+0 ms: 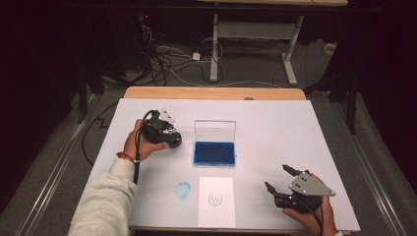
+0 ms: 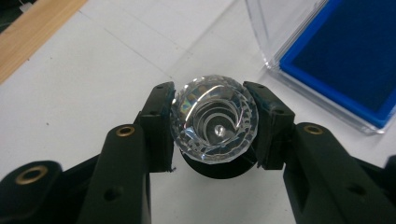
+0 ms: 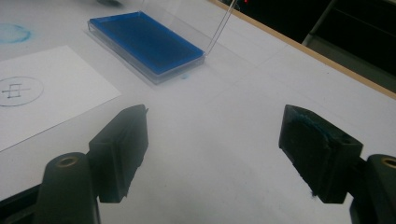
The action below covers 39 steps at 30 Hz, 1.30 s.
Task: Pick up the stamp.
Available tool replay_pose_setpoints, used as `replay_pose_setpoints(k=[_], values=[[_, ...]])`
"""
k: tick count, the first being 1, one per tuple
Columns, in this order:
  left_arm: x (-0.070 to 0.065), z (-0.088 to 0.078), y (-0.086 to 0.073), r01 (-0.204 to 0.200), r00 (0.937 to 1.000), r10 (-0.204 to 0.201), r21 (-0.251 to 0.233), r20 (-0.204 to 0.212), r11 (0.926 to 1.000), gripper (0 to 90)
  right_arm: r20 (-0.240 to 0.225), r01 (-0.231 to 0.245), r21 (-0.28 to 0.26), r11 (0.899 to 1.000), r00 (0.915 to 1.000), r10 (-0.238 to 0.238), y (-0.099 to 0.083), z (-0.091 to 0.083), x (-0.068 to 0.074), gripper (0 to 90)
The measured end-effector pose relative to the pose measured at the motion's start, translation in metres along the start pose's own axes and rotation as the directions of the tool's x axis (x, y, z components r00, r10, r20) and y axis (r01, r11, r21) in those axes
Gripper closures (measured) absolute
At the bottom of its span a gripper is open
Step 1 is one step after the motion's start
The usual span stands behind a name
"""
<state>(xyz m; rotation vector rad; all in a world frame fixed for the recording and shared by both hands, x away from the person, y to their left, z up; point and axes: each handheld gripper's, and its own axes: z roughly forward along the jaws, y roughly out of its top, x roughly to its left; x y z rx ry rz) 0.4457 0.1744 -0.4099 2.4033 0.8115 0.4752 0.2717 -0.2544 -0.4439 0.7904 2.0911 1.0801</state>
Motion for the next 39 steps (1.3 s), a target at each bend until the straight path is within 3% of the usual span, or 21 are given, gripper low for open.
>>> replay_pose_setpoints(k=[9, 16, 30, 39], values=[[-0.012, -0.034, -0.014, 0.001, 1.0, -0.001, -0.111, -0.006, 0.9939, 54.8, 0.003, 0.002, 0.0, 1.0, 1.0, -0.002, 0.0, 0.001, 0.001, 23.3], [-0.025, -0.054, -0.015, -0.013, 0.9997, 0.017, -0.191, 0.019, 0.9815, 54.8, 0.011, 0.008, -0.016, 1.0, 0.9999, -0.008, 0.002, -0.001, -0.001, 23.0], [-0.054, -0.068, -0.011, -0.076, 0.9938, 0.094, -0.245, 0.06, 0.9664, 54.8, 0.012, 0.005, -0.009, 1.0, 0.9999, -0.005, 0.002, 0.003, -0.002, 21.7], [-0.073, -0.067, -0.007, -0.128, 0.9814, 0.159, -0.252, 0.107, 0.9593, 54.9, 0.01, 0.006, -0.001, 1.0, 0.9999, -0.006, 0.001, 0.004, -0.001, 21.6]])
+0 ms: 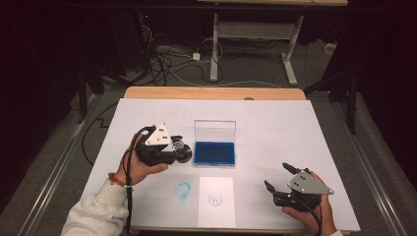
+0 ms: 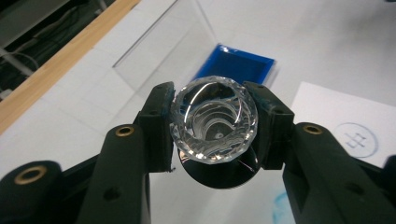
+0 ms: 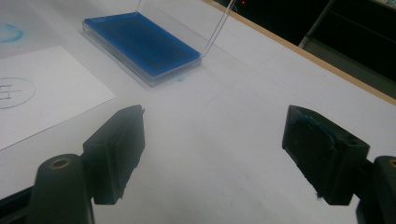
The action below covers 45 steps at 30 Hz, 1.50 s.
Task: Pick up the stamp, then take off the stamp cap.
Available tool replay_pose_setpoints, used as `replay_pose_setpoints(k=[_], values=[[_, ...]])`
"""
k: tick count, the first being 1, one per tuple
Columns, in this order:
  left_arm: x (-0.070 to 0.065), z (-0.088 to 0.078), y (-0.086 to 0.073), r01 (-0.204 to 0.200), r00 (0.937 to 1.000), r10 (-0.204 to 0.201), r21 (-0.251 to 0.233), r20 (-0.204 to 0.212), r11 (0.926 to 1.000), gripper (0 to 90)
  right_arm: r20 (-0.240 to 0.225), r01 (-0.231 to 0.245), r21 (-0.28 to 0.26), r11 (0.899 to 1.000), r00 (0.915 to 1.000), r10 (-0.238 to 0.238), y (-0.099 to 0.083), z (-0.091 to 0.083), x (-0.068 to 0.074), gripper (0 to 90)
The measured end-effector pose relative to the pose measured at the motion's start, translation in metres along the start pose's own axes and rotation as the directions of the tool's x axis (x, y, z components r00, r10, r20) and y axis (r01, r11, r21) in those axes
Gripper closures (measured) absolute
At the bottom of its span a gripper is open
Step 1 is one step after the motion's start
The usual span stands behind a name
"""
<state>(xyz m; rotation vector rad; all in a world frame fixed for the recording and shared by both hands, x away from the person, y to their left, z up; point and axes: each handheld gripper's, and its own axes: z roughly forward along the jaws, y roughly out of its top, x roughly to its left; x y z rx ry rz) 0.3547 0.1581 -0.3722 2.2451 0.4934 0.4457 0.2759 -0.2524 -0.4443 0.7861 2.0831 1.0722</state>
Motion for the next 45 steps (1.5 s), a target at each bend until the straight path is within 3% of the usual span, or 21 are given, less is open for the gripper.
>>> replay_pose_setpoints(k=[9, 17, 22, 28, 33, 37, 40, 42, 45], values=[[-0.019, 0.008, 0.007, -0.047, 0.9972, 0.047, -0.007, 0.059, 0.9989, 54.9, -0.001, 0.0, 0.004, 1.0, 1.0, 0.0, 0.0, 0.002, 0.0, 21.3], [-0.038, 0.016, 0.014, -0.096, 0.9885, 0.096, -0.008, 0.117, 0.9954, 54.8, -0.014, -0.002, 0.007, 1.0, 0.9999, 0.002, 0.001, 0.003, 0.002, 19.4], [-0.045, 0.018, 0.016, -0.105, 0.9836, 0.107, -0.015, 0.146, 0.9943, 54.8, -0.028, 0.02, -0.006, 1.0, 0.9994, -0.02, 0.005, 0.005, 0.005, 19.7], [-0.048, 0.02, 0.018, -0.1, 0.9807, 0.103, -0.029, 0.166, 0.9946, 54.8, -0.094, -0.005, -0.043, 0.999, 0.9956, 0.001, 0.012, 0.01, 0.01, 19.6], [-0.048, 0.024, 0.026, -0.087, 0.9793, 0.095, -0.053, 0.179, 0.9948, 54.8, -0.122, 0.002, -0.052, 0.999, 0.9924, -0.008, 0.019, 0.017, 0.017, 20.6], [-0.056, 0.027, 0.034, -0.086, 0.9777, 0.099, -0.078, 0.185, 0.9933, 54.8, -0.167, 0.005, -0.054, 0.999, 0.9859, -0.014, 0.031, 0.032, 0.032, 18.8], [-0.058, 0.028, 0.035, -0.087, 0.9783, 0.101, -0.084, 0.181, 0.9927, 54.8, -0.219, -0.01, -0.06, 0.998, 0.9758, -0.003, 0.039, 0.042, 0.042, 19.3], [-0.058, 0.029, 0.035, -0.073, 0.9784, 0.088, -0.087, 0.187, 0.9935, 54.9, -0.226, 0.003, -0.061, 0.998, 0.974, -0.017, 0.043, 0.049, 0.049, 19.3], [-0.058, 0.032, 0.034, -0.052, 0.9787, 0.069, -0.091, 0.193, 0.9945, 54.8, -0.279, -0.036, -0.049, 0.998, 0.9602, 0.021, 0.047, 0.062, 0.058, 19.3]])
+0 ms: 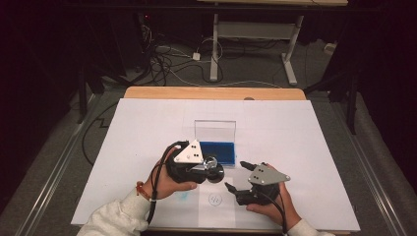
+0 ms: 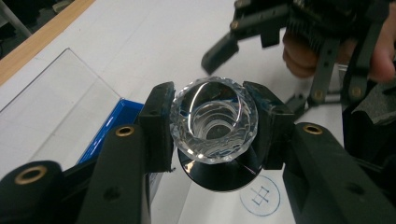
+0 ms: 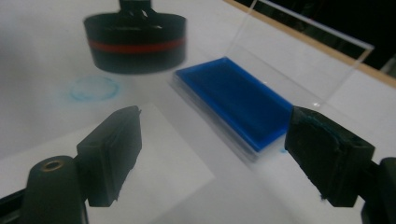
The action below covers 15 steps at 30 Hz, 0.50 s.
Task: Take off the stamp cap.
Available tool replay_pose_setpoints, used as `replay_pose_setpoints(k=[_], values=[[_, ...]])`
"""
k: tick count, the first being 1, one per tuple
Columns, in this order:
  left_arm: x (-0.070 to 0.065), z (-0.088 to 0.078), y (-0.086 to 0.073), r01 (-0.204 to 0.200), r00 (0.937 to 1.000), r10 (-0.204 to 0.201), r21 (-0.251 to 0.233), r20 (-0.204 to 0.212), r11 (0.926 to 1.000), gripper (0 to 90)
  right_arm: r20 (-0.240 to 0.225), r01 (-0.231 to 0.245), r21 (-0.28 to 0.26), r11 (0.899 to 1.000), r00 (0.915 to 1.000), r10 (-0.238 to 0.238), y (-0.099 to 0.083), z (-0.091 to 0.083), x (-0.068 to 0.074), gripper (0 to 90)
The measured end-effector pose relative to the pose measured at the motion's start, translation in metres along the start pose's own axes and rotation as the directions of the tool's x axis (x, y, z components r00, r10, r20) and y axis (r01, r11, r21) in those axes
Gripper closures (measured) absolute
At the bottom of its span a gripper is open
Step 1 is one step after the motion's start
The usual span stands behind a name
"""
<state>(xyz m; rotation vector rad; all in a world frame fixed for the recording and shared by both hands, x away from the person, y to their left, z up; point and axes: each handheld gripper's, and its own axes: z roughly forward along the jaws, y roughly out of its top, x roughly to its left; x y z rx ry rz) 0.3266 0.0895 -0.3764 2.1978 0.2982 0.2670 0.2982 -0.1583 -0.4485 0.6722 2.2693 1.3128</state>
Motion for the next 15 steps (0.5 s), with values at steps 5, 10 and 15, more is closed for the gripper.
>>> replay_pose_setpoints(k=[5, 10, 15], values=[[0.0, 0.001, -0.001, -0.001, 1.0, 0.001, 0.003, 0.005, 1.0, 54.8, -0.055, -0.02, 0.005, 1.0, 0.9983, 0.02, 0.003, 0.016, 0.01, 19.8], [-0.002, 0.002, -0.002, -0.005, 1.0, 0.005, 0.008, 0.005, 1.0, 54.9, -0.073, -0.003, 0.009, 1.0, 0.9973, 0.003, 0.009, 0.032, 0.017, 23.6], [-0.003, 0.003, -0.002, -0.009, 0.9999, 0.009, 0.013, 0.006, 0.9999, 54.8, -0.088, -0.021, 0.002, 1.0, 0.9959, 0.021, 0.009, 0.037, 0.02, 26.5]])
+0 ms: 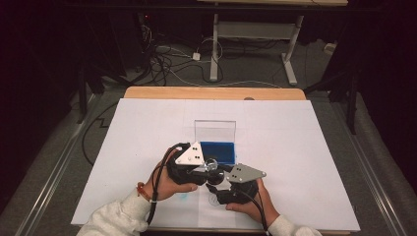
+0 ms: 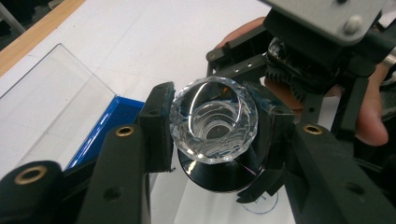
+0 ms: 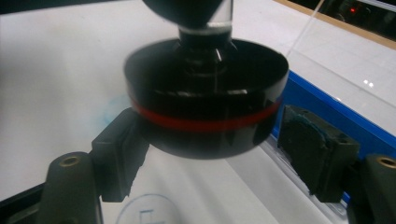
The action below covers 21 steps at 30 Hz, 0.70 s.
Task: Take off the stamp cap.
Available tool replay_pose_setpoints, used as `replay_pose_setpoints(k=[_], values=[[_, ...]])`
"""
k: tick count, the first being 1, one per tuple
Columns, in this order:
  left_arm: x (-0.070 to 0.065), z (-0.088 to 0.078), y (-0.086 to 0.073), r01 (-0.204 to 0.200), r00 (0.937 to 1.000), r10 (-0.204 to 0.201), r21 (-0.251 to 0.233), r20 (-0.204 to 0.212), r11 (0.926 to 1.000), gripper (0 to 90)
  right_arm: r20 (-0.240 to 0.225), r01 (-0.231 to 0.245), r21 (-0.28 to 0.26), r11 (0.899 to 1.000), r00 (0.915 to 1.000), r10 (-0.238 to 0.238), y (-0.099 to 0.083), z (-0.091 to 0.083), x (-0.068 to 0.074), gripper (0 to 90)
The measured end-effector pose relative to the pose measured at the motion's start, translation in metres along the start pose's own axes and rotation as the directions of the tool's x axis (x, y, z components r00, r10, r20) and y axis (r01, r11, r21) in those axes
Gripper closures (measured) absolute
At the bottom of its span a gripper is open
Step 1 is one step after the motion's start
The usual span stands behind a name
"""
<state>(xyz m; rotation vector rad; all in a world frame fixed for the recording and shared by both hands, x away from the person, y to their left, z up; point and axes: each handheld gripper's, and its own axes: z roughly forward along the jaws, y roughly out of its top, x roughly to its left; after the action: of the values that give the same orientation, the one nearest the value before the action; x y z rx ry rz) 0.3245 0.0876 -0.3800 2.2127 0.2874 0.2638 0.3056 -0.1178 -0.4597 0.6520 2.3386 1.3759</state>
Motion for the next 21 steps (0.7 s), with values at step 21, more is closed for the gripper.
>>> replay_pose_setpoints(k=[21], values=[[-0.001, 0.0043, -0.0011, 0.005, 0.9999, -0.005, -0.002, 0.016, 1.0, 54.8, 0.015, -0.011, -0.046, 0.999, 0.9998, 0.012, -0.0051, -0.0022, -0.0013, 33.7]])
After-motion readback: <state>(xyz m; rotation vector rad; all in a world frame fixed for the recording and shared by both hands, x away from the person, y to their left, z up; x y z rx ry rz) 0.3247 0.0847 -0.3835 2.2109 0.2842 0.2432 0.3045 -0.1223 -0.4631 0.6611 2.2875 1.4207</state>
